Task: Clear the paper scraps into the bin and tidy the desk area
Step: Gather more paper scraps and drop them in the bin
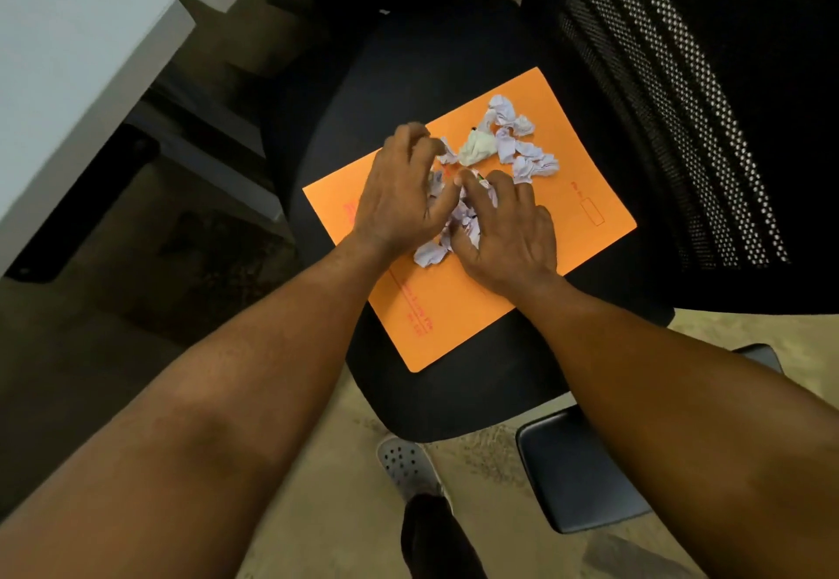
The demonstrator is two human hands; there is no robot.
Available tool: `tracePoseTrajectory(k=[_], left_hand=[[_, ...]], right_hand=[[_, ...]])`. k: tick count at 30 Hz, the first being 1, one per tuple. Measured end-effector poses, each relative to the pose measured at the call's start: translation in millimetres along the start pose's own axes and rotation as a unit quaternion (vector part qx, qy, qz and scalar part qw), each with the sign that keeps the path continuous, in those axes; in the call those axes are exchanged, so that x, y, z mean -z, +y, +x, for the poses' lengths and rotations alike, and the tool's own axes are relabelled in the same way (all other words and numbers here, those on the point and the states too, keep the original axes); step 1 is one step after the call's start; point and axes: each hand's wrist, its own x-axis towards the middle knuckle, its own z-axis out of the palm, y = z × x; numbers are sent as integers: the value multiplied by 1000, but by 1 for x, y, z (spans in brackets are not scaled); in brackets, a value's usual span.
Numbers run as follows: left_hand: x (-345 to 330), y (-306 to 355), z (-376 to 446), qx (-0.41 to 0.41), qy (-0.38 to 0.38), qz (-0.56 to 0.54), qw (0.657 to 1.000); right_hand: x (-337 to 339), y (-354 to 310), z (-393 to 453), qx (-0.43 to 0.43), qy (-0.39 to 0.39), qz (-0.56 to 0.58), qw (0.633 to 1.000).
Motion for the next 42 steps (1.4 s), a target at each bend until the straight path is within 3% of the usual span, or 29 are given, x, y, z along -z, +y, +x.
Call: tracePoseTrajectory(k=[4, 9, 16, 22, 27, 30, 33, 38, 42], left_hand=[[1, 2, -14, -37, -73, 15, 997], [4, -7, -37, -106, -176, 136, 969], [3, 1, -48, -138, -151, 241, 949], [6, 10, -47, -45, -199, 231, 951], [9, 13, -27, 68, -141, 140, 978], [3, 18, 0, 81, -177, 157, 968], [-5, 21, 18, 73, -200, 211, 954], [-7, 19, -1, 78, -144, 186, 969], [14, 21, -41, 167, -62, 104, 979]], right_hand=[[-2, -1, 2, 20, -10, -4, 1000], [-5, 0, -3, 41, -9, -32, 999], [-1, 3, -5, 29, -19, -16, 999], [8, 12, -3, 7, -11, 62, 998], [24, 15, 2, -83, 35, 151, 984], [32, 14, 4, -143, 83, 196, 967], [35, 16, -1, -188, 84, 228, 952], [46, 8, -3, -203, 77, 271, 938], [51, -15, -8, -209, 55, 307, 927]])
